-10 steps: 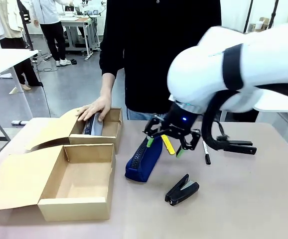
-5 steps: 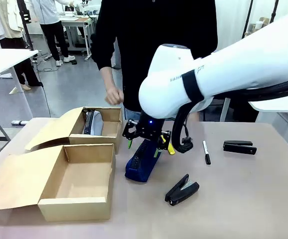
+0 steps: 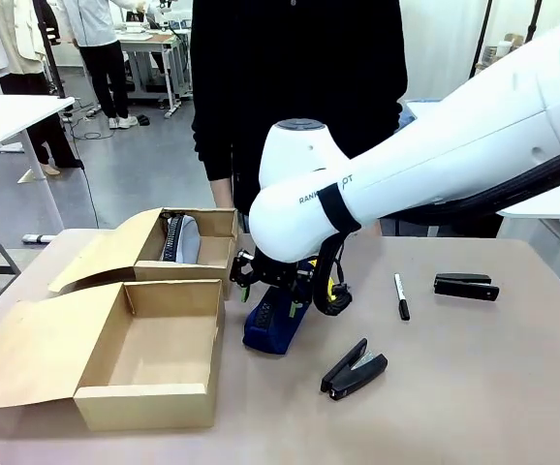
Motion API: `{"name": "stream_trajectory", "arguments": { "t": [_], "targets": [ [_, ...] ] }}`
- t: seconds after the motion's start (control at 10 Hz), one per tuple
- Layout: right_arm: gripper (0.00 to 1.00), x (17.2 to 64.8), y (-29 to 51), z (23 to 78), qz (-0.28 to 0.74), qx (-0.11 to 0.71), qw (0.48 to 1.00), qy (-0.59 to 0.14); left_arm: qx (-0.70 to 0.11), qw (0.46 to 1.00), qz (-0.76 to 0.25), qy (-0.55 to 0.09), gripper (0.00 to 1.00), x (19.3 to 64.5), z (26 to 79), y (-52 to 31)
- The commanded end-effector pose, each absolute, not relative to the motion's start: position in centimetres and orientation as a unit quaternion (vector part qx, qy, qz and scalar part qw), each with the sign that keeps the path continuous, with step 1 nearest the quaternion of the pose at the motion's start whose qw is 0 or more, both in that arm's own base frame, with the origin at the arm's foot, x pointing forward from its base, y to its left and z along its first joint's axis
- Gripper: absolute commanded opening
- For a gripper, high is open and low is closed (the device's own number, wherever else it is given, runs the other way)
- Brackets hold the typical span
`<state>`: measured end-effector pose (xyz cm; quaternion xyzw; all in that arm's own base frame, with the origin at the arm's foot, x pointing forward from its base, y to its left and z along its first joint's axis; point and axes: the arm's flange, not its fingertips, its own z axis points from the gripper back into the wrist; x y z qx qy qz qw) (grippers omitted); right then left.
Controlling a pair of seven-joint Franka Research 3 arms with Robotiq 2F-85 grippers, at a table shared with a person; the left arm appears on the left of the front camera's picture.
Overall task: Place items inside the box.
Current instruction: Pick up a Pencil pouch or Stapler and place it inside the Mailer Box closest to the robot.
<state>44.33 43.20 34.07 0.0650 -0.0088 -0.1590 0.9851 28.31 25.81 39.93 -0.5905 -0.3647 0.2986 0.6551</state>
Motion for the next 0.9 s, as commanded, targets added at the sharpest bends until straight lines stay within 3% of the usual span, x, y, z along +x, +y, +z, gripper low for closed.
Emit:
{"name": "stream_trajectory", "arguments": {
  "t": [0.0,0.5,0.6,0.7,0.8],
  "targets": [
    [1.0,44.3,44.4,34.4,-0.207,0.027,0.977,-0.041,-0.596,0.649,0.294,-0.371,1.0,28.2,40.0,25.7],
    [1.0,44.4,44.2,33.3,-0.217,0.023,0.975,-0.044,-0.596,0.649,0.294,-0.371,1.0,28.2,40.0,25.7],
    [0.44,44.2,44.2,33.4,-0.211,0.019,0.976,-0.041,-0.596,0.649,0.294,-0.371,1.0,28.2,40.0,25.7],
    [0.43,44.2,44.2,33.3,-0.211,0.024,0.976,-0.041,-0.596,0.649,0.294,-0.371,1.0,28.2,40.0,25.7],
    [0.0,44.2,44.3,33.2,-0.212,0.025,0.976,-0.041,-0.596,0.649,0.294,-0.371,1.0,28.2,40.0,25.7]
  ]
}}
